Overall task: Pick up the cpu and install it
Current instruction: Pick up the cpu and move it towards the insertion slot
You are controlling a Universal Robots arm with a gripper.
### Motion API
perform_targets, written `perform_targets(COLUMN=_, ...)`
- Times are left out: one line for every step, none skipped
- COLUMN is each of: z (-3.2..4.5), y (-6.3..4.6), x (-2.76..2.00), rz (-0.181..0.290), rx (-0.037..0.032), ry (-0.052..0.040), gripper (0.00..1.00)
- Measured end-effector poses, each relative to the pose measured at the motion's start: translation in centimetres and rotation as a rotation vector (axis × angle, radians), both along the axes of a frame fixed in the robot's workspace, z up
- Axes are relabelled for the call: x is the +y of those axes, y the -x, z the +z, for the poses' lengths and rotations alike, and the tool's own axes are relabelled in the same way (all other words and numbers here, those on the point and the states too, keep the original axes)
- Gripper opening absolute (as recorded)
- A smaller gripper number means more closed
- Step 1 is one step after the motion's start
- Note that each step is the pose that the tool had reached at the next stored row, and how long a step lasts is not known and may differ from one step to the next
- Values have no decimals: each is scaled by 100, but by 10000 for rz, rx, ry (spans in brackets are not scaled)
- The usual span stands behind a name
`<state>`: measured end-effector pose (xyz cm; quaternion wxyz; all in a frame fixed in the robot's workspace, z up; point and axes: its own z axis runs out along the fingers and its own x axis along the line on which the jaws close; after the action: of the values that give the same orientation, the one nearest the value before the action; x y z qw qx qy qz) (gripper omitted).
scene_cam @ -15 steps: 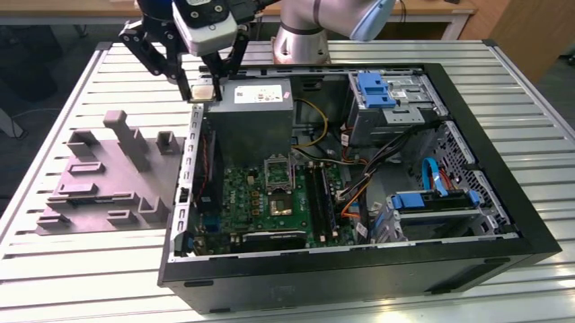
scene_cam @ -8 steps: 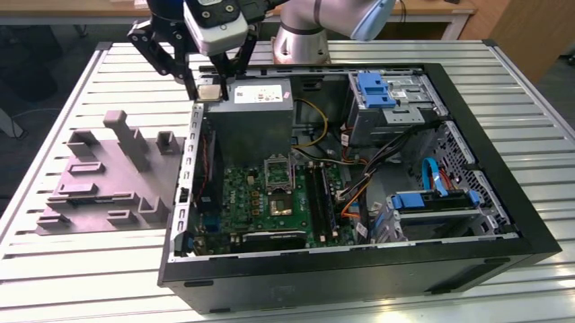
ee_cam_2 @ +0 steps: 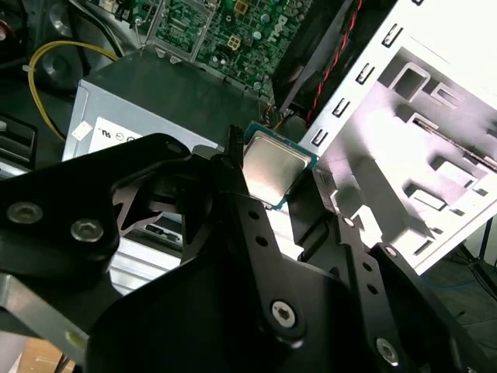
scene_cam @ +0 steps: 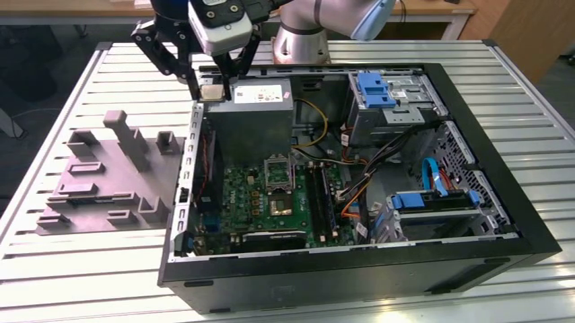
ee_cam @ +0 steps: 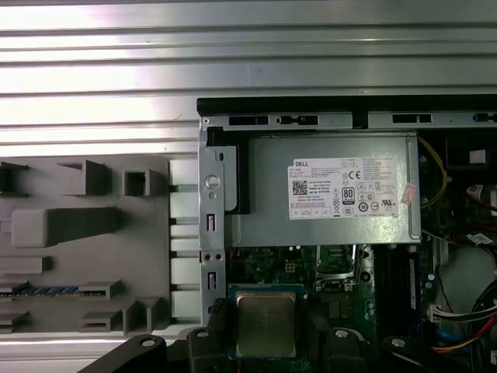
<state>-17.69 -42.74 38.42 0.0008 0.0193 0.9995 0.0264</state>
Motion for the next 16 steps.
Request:
perform_targets(z=0, y=0, x=0, rz=0, rx=0, ry=0, gripper=47)
perform_targets(z=0, y=0, x=0, rz=0, rx=0, ry=0, gripper=47)
perform_targets(z=0, y=-1, x=0, rz=0, rx=0, ry=-1, gripper=47)
perform_targets(z=0, y=-5, x=0, rz=1, rx=0, ry=-1, gripper=47)
perform_targets(z=0, y=-10, x=0, rz=2, rx=0, ry=0, gripper=47)
perform_targets(z=0, y=-15, x=0, rz=1, rx=0, ry=0, gripper=47)
perform_targets(z=0, y=-22, x=0, rz=0, rx=0, ry=0, gripper=47)
perform_targets(z=0, y=-32, x=0, rz=1, rx=0, ry=0, gripper=47)
perform_targets(z=0, y=-43, x=0, rz=0, rx=0, ry=0, gripper=47)
perform_targets(z=0, y=-53, x=0, rz=0, rx=0, ry=-1, gripper=47)
perform_targets(z=0, y=-63, x=0, rz=0, rx=0, ry=-1, gripper=47)
perform_targets(z=-1, y=-74, x=0, rz=0, rx=-1, ry=-1, gripper=47)
perform_targets(z=0, y=-87, x=0, rz=0, rx=0, ry=0, gripper=47)
perform_targets(z=0, y=-101, x=0, rz=0, rx=0, ry=0, gripper=47)
perform_targets(z=0, y=-115, x=0, rz=0, rx=0, ry=0, gripper=47)
perform_targets(z=0, y=-129, x=0, rz=0, rx=0, ry=-1, gripper=47)
